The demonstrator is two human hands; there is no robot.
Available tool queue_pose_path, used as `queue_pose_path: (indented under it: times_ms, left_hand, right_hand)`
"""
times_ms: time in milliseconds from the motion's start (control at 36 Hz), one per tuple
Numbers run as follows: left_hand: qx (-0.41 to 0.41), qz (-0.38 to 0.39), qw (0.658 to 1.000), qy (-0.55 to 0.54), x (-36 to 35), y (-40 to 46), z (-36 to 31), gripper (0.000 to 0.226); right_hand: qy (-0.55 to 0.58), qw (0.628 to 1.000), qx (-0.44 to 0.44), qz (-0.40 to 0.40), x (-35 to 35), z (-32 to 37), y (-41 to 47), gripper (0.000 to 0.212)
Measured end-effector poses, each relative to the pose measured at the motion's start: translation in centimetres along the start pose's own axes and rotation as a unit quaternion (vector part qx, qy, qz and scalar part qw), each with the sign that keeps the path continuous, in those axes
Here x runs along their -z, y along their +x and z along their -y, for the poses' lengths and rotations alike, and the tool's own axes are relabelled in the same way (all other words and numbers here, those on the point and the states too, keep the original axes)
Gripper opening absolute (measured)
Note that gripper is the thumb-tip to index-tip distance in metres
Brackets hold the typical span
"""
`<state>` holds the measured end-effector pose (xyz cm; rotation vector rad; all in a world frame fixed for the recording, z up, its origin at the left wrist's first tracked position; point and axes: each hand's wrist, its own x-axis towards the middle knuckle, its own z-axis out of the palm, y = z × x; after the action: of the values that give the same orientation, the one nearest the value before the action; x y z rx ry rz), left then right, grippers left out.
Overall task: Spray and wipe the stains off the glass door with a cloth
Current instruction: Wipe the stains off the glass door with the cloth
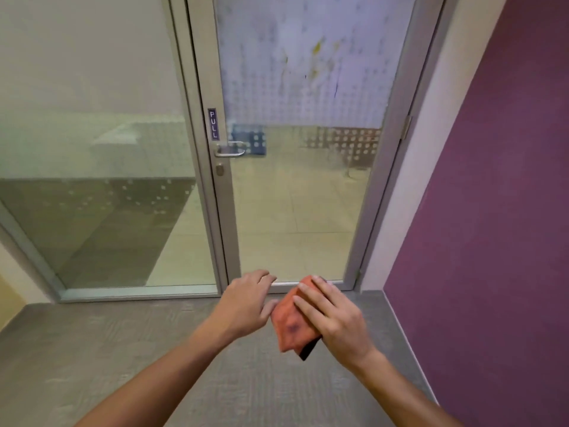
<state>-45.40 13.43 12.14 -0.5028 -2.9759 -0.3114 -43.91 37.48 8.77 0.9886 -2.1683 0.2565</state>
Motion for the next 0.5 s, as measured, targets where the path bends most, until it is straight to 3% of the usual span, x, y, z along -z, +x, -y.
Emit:
queue_pose_path:
  times_ms: [250, 500]
  left_hand:
    - [0.025, 0.006, 0.998, 0.057, 0.3, 10.1, 7.6, 0.07]
    - [0.002, 0.015, 0.993, 0.119, -0.5, 20.3, 10.9, 0.076]
  right_hand:
    - [-0.032, 0.998, -0.056, 0.0, -6.2, -6.0, 6.5, 0.027]
    - [-0.042, 0.995, -0.085, -0.009, -11.2, -13.4, 11.5, 0.029]
